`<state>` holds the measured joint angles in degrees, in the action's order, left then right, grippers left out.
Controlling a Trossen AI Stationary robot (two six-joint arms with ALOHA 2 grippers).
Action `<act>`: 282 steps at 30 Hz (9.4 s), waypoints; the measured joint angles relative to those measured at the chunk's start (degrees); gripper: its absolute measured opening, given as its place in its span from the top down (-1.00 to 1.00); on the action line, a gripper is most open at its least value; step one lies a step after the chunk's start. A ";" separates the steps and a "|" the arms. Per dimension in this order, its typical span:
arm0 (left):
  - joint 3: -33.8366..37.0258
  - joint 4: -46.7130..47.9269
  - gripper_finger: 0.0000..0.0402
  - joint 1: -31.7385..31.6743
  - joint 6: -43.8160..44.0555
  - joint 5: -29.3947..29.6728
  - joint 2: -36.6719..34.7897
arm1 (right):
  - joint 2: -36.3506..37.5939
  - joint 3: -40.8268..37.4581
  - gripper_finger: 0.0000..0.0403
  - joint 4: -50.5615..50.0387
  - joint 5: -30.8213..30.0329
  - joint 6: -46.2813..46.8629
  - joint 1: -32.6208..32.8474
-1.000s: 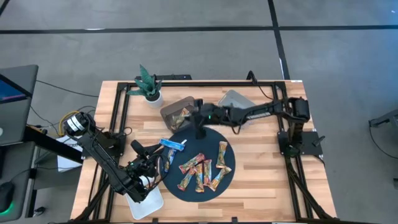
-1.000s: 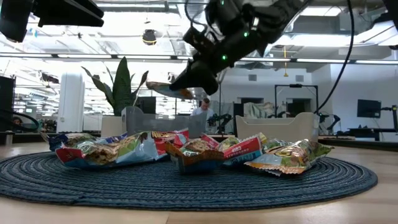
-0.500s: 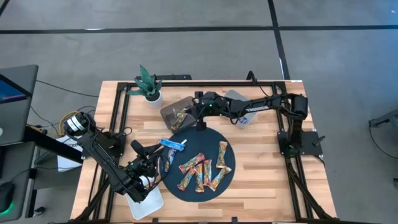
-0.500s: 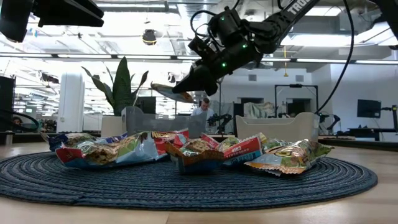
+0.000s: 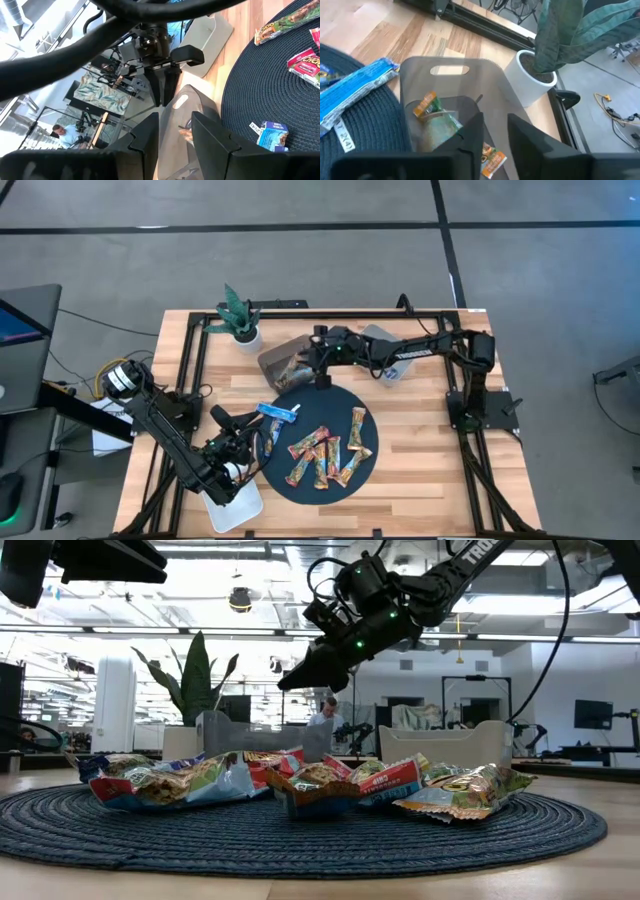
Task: Pick and place Granola Bars by type
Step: Put the red granola bar into the white bin, then put the yellow granola bar into the black bin
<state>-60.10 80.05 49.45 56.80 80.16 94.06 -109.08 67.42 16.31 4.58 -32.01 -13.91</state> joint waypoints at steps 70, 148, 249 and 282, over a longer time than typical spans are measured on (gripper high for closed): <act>-4.24 -57.68 0.43 -26.08 -35.94 -72.46 4.22 | 53.98 -36.07 0.41 -31.15 -39.68 31.27 36.08; -9.82 -49.67 1.00 -26.88 -34.38 -72.95 12.02 | 57.33 -37.77 0.41 -24.85 -40.59 20.88 39.27; -15.94 9.97 0.37 -2.23 7.07 1.50 11.96 | 31.23 -31.85 0.41 -3.49 -10.19 6.00 25.00; -5.25 9.95 0.37 -2.45 16.50 2.80 10.16 | 3.77 -4.63 -0.09 -31.29 1.74 15.19 18.18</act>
<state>-65.34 90.00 47.00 73.30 82.96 104.22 -105.31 62.79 -14.98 6.32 -16.82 4.27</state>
